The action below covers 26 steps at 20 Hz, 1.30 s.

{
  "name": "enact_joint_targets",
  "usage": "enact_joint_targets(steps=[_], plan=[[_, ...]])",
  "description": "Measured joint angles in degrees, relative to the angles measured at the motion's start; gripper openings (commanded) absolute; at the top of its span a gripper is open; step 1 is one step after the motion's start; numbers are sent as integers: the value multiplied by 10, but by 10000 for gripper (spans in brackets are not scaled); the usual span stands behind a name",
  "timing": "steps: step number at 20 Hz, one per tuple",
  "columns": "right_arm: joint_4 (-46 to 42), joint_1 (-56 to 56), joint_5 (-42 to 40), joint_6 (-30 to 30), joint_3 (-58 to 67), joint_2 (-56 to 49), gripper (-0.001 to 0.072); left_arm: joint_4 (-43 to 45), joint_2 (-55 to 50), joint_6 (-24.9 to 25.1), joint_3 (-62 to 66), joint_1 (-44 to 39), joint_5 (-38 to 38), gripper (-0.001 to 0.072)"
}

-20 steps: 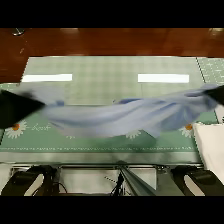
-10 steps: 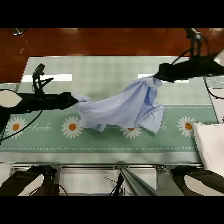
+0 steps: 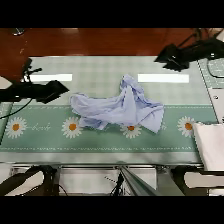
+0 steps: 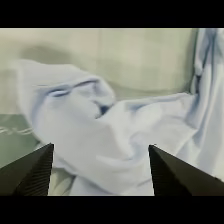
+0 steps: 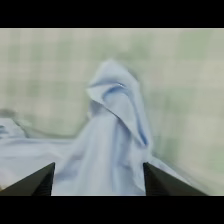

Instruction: Fold the shirts.

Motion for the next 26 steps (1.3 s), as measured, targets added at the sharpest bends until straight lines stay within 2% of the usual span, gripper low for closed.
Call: enact_joint_targets(steps=[3,6,11,15,16,17,18,19,26], plan=[[-116,-80,61,-3,-97,66,628,12,-4,39,-40,67,-111,701],[-122,-148,33,-11,-267,159,628,-26,-8,97,-125,82,-137,701],[-57,-194,-32,-53,-492,290,628,-113,-27,162,-206,18,-69,699],[-21,-203,-41,-79,-577,346,628,-157,-54,181,-202,-67,-1,699],[-15,-204,-43,-82,-588,353,628,-164,-60,183,-196,-87,16,679],[-12,-204,-43,-85,-595,358,628,-171,-68,184,-189,-105,29,501],[-10,-204,-42,-86,-600,362,628,-172,-74,185,-182,-119,41,162],[-8,-205,-42,-89,-604,365,628,-174,-80,186,-175,-129,47,24],[-15,-203,-60,-75,-613,357,628,-180,-101,195,-144,-151,50,24]])
